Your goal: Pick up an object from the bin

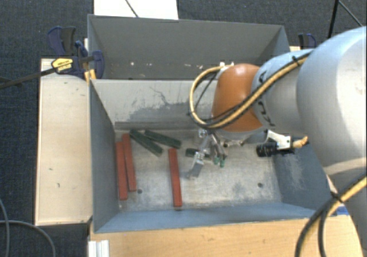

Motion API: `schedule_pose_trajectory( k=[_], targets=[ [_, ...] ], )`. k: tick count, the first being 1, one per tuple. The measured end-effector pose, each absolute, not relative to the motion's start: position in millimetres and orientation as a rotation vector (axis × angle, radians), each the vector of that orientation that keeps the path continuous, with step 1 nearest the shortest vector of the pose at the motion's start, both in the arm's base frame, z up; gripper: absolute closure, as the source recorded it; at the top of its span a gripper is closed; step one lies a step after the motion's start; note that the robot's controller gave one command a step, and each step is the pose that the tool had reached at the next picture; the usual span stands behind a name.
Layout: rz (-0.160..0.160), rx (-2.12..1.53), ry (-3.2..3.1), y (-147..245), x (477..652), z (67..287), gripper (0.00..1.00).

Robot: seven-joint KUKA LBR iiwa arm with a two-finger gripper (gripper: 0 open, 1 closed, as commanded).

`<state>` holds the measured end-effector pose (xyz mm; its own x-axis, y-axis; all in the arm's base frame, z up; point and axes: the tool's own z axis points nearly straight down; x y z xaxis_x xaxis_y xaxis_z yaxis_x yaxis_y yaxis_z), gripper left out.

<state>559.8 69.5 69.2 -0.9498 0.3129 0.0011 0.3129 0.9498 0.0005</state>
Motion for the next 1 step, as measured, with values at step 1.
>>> schedule_pose_trajectory(
  k=[1],
  targets=[
    [-0.001,-0.496,-3.103,69.7,560.3,69.8,0.0]
  ],
)
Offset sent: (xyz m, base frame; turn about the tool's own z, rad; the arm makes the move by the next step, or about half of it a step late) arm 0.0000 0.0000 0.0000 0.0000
